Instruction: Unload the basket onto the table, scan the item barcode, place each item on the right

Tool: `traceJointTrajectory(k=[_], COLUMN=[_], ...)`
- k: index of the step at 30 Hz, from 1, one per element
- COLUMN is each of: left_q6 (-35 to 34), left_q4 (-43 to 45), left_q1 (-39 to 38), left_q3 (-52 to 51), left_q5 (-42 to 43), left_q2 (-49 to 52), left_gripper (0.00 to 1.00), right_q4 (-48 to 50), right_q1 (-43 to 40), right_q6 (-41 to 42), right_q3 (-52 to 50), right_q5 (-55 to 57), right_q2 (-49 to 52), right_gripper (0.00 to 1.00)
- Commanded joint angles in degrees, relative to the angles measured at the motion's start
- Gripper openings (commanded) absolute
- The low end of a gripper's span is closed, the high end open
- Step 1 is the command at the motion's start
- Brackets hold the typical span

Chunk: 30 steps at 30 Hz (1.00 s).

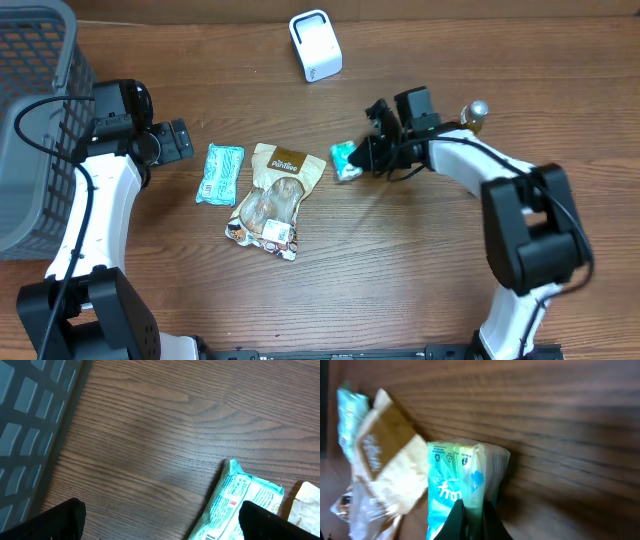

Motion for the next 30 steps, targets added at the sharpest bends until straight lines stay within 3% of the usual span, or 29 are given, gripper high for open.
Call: traceJointTrajectory(k=[1, 6, 30], left_q6=[0.7, 0.7, 0.7], left_q4=[0.0, 0.0, 0.0], left_q1=[-0.4, -0.4, -0.4], left_q3=[1.1, 1.1, 1.1], left_q5=[-0.3, -0.3, -0.3], left_q2=[-0.9, -0.9, -0.9], left_gripper=[1.0, 1.0, 1.0], right_q4=[-1.3, -4.3, -6.3], right_q1=[-0.1, 0.5, 0.6], right_q6=[-0.5, -0.5, -0.5], right_q3=[1.2, 1.2, 1.2], right_q5=[3.8, 11.1, 11.1], right_q2=[-8.8, -13.2, -13.5], right_gripper=[0.04, 0.04, 0.04])
